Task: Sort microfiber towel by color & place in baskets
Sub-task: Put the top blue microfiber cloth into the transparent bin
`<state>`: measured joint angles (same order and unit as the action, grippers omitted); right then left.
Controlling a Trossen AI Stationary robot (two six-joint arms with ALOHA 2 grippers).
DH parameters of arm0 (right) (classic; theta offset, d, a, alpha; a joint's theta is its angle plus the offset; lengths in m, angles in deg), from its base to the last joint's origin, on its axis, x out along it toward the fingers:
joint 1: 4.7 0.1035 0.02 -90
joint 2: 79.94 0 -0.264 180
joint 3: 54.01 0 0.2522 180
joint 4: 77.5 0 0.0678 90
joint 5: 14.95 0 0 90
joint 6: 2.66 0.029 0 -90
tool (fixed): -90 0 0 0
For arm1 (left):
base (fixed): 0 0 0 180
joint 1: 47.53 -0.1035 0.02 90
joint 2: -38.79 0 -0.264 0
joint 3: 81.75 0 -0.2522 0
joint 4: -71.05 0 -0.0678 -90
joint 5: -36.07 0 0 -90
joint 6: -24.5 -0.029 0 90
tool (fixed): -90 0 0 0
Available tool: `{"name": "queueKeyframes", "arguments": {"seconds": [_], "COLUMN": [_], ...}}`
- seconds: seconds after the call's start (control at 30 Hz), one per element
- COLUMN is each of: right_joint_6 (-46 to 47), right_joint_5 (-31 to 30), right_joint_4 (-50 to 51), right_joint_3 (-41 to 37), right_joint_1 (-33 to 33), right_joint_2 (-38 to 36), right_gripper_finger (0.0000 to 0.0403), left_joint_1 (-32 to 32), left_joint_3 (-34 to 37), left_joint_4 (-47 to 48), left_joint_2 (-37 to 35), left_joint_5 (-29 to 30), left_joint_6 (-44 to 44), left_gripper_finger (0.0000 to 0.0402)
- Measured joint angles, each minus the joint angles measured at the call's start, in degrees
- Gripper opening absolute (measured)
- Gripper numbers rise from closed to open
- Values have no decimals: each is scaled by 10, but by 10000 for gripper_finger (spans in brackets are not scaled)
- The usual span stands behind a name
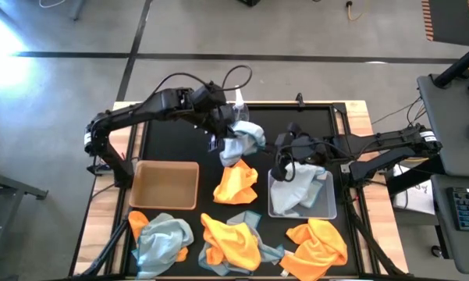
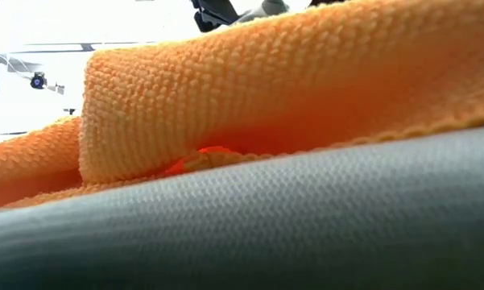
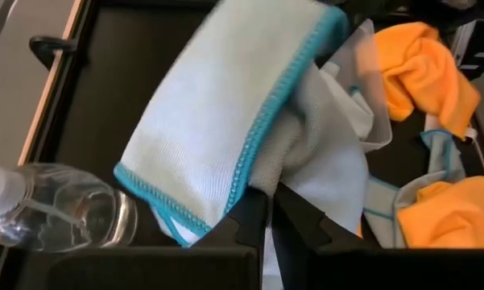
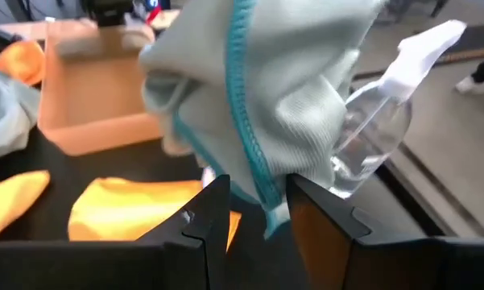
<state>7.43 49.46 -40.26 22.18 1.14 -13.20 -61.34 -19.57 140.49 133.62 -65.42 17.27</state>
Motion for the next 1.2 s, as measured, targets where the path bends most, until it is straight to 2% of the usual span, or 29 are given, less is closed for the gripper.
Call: {"name": "queueKeyframes", "arguments": {"seconds": [0.43,0.73,1.2], "right_joint_6": [-68,-78,-94], "right_joint_5": [1,0,-14], "right_joint_4": [-93,-90,-80], "right_joint_3": [0,0,0], "right_joint_1": [0,0,-3], "right_joint_2": [0,0,0], "right_gripper_finger": [118,118,118], "left_joint_1": [45,74,84], "left_joint_3": [-1,-1,-1], "left_joint_4": [-2,-2,-1], "left_joint_2": [0,6,6], "left_joint_5": [0,0,0], "left_joint_6": [7,7,13], "left_gripper_finger": [0,0,0]}}
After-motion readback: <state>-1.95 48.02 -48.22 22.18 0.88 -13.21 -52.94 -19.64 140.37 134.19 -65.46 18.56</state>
